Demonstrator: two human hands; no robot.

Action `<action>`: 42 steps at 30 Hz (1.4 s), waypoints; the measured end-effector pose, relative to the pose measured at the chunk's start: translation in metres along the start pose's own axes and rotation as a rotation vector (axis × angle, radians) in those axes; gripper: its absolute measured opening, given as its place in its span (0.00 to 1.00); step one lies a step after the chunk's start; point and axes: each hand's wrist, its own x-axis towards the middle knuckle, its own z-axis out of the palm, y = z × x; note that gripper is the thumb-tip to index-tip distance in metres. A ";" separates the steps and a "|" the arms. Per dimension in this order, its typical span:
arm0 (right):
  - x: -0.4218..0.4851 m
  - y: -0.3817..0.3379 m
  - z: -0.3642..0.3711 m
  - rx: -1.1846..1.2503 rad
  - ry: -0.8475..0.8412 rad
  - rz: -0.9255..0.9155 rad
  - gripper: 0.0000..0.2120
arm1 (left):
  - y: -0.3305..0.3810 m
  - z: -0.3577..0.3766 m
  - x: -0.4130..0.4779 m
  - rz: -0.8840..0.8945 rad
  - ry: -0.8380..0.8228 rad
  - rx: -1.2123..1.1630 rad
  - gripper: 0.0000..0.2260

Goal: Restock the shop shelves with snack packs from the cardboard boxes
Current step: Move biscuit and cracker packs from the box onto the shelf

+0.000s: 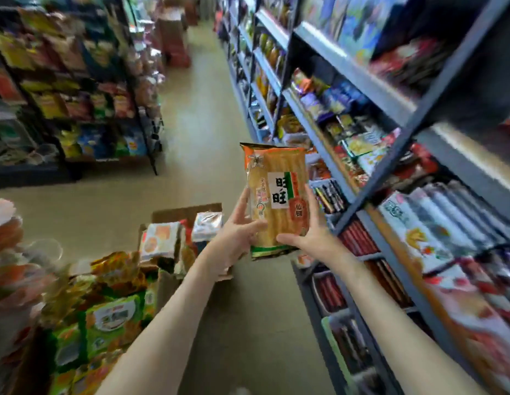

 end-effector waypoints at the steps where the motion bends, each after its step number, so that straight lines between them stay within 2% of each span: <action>1: -0.007 -0.001 -0.015 -0.019 0.094 -0.004 0.55 | 0.005 0.017 0.014 0.014 -0.066 0.065 0.40; 5: -0.038 -0.003 -0.070 -0.106 0.424 0.022 0.54 | 0.023 0.081 0.061 0.038 -0.289 0.270 0.40; 14: -0.142 0.000 -0.154 -0.190 0.894 0.086 0.52 | 0.015 0.223 0.075 0.170 -0.705 0.456 0.38; 20: -0.240 0.004 -0.188 -0.113 1.046 0.125 0.53 | -0.001 0.313 0.038 0.247 -0.955 0.495 0.32; 28: -0.373 0.015 -0.233 -0.162 1.196 0.195 0.50 | -0.041 0.434 -0.017 0.295 -1.225 0.539 0.34; 30: -0.401 0.022 -0.249 -0.166 1.231 0.210 0.50 | -0.054 0.466 -0.028 0.329 -1.238 0.601 0.34; 34: -0.441 0.039 -0.288 -0.061 1.268 0.218 0.50 | -0.068 0.520 -0.048 0.472 -1.117 0.803 0.32; 42: -0.452 0.073 -0.343 -0.040 1.342 0.246 0.50 | -0.072 0.555 -0.018 0.953 -0.901 1.279 0.27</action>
